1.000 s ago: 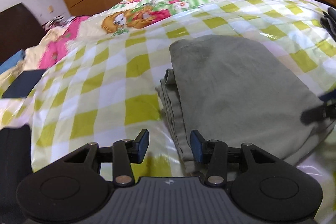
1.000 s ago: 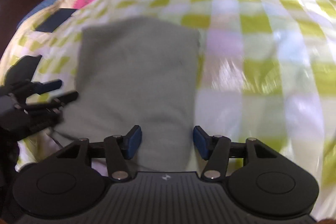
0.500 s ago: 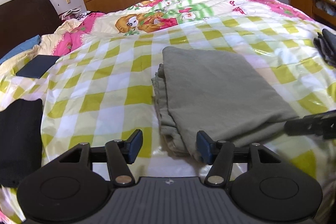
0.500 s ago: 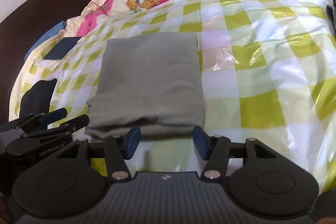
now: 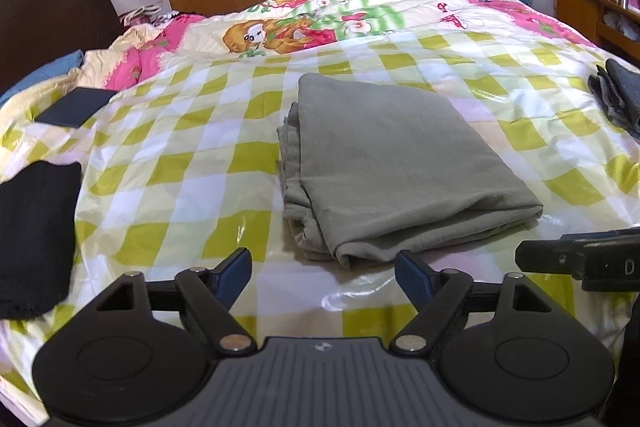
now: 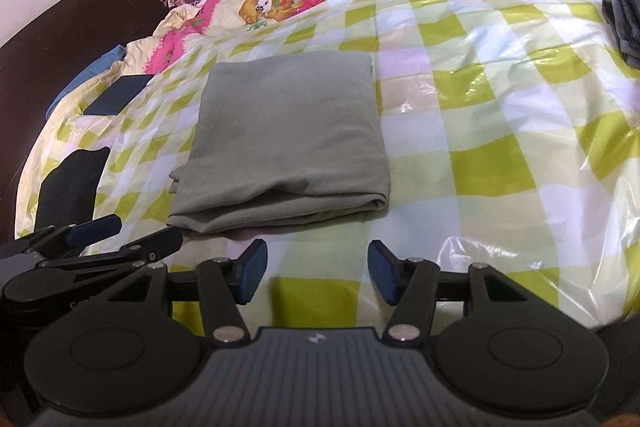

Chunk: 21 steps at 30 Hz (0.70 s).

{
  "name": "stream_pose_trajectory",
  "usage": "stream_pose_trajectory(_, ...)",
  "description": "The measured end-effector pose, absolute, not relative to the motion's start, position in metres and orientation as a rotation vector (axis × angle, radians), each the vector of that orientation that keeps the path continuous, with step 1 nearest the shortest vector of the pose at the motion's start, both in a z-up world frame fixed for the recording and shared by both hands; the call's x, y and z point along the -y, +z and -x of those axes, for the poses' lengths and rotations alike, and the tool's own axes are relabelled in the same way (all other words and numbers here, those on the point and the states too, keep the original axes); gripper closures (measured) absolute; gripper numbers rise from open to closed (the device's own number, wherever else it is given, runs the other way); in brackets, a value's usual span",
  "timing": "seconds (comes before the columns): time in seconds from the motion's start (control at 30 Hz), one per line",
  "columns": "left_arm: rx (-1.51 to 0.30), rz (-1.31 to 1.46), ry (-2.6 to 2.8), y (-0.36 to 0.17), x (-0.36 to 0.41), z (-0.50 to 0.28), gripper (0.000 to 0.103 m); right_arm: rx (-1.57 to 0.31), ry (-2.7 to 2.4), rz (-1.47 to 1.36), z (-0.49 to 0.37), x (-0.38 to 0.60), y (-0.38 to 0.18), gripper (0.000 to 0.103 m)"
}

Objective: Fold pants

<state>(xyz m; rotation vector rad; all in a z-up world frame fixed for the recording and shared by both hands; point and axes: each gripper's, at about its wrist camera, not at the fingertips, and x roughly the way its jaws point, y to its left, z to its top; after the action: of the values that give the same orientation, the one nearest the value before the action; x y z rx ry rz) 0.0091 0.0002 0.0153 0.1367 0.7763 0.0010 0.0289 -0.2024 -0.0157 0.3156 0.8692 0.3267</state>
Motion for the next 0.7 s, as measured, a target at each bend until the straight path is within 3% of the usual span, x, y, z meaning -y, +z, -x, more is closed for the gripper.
stream_pose_trajectory(0.1,-0.78,-0.122,0.006,0.013,-0.002,-0.007,0.005,-0.864,0.326,-0.312,-0.028,0.202,-0.016,0.045)
stream_pose_trajectory(0.7,-0.804,-0.112,0.026,0.005,-0.004,-0.004,0.004,-0.869,0.326,-0.277,-0.027,0.199,-0.019,0.042)
